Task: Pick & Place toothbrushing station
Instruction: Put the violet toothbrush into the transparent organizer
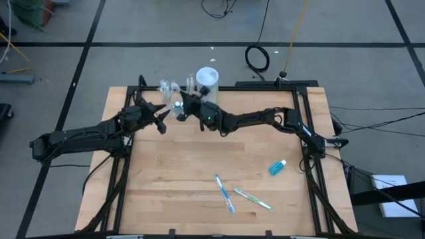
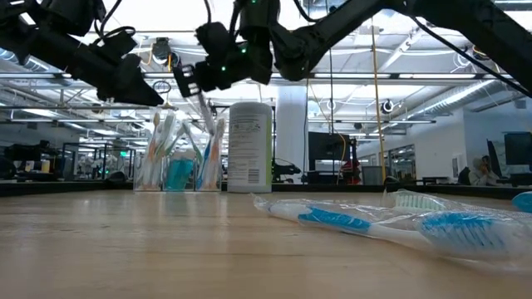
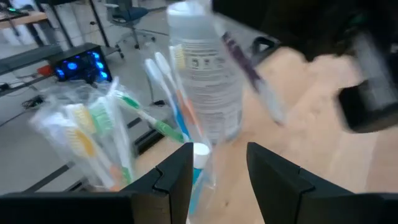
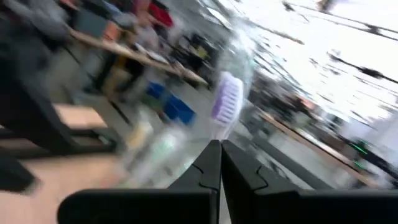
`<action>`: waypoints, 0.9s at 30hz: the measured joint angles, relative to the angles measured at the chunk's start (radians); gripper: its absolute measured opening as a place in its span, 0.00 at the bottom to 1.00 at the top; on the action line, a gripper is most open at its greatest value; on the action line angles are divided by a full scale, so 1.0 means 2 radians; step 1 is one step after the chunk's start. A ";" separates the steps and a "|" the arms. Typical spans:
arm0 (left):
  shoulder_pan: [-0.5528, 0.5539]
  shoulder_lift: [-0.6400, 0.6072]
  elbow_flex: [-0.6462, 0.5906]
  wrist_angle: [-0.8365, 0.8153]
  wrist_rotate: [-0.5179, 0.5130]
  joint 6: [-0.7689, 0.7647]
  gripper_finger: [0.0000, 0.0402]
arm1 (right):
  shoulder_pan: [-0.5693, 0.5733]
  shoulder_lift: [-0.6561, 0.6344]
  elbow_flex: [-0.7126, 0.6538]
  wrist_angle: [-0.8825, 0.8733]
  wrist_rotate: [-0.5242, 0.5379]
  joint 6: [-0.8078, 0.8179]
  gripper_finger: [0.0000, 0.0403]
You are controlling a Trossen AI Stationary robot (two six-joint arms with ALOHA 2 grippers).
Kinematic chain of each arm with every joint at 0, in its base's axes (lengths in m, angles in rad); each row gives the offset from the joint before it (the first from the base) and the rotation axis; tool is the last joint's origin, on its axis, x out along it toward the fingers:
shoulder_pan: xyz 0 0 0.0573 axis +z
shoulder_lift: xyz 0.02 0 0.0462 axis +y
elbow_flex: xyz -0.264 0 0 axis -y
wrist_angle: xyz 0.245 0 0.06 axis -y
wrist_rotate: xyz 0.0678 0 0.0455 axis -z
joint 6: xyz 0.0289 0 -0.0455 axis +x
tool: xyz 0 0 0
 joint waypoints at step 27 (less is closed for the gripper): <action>0.109 0.202 0.080 -0.078 0.063 0.221 0.38 | 0.064 -0.084 -0.018 -0.281 0.091 0.133 0.00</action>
